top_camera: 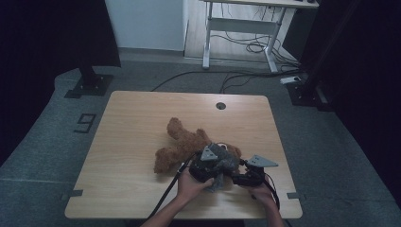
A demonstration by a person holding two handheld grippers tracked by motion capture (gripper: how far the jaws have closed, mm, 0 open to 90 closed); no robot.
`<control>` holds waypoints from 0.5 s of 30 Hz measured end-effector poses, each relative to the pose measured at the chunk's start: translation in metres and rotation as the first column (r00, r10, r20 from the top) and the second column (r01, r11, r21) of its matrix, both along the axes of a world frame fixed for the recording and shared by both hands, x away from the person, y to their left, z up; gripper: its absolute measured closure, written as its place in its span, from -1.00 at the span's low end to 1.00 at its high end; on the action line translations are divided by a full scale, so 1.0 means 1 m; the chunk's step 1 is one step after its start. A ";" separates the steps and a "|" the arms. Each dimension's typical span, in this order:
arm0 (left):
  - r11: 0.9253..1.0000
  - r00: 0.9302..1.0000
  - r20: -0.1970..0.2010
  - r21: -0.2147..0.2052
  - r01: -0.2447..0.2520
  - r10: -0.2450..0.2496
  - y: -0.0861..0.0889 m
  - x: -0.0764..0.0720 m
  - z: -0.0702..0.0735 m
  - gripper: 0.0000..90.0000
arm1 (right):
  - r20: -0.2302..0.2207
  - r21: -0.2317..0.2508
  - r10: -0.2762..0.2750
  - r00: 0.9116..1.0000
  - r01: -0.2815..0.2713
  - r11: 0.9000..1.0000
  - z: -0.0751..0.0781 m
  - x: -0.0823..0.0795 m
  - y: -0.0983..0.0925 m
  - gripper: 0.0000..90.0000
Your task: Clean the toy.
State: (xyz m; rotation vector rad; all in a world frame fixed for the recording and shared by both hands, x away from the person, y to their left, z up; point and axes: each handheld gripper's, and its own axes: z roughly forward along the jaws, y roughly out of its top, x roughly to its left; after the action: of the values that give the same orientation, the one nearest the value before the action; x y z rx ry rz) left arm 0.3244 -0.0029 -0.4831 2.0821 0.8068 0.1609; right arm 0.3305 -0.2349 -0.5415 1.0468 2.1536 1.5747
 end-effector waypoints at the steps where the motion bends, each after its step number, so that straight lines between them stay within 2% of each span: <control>1: 1.000 1.000 -0.001 0.003 -0.008 0.008 0.005 0.000 -0.001 0.73 | 0.000 -0.001 0.000 1.000 0.000 1.000 0.000 0.000 0.000 -0.40; 5: 0.998 0.998 -0.012 0.009 -0.063 0.063 0.030 0.003 -0.006 0.73 | 0.002 -0.004 -0.001 1.000 0.001 1.000 0.000 0.000 -0.001 -0.37; 8: 0.995 0.995 -0.048 -0.040 -0.095 0.093 0.055 0.006 -0.007 0.73 | 0.010 -0.010 0.006 1.000 -0.006 1.000 0.000 -0.001 -0.001 -0.37; 12: 0.990 0.992 -0.040 -0.064 -0.124 0.121 0.080 0.006 -0.001 0.73 | 0.014 -0.007 0.004 1.000 -0.004 1.000 0.000 0.000 -0.001 -0.36; 15: 0.982 0.987 -0.038 -0.101 -0.161 0.158 0.098 0.008 0.008 0.73 | 0.015 -0.005 0.001 1.000 -0.001 1.000 0.000 0.000 -0.001 -0.36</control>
State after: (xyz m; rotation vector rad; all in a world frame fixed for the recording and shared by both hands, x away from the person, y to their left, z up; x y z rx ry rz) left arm 0.3326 0.0953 -0.4753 1.9259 0.9804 0.1722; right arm 0.3301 -0.2360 -0.5420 1.0285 2.1476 1.5719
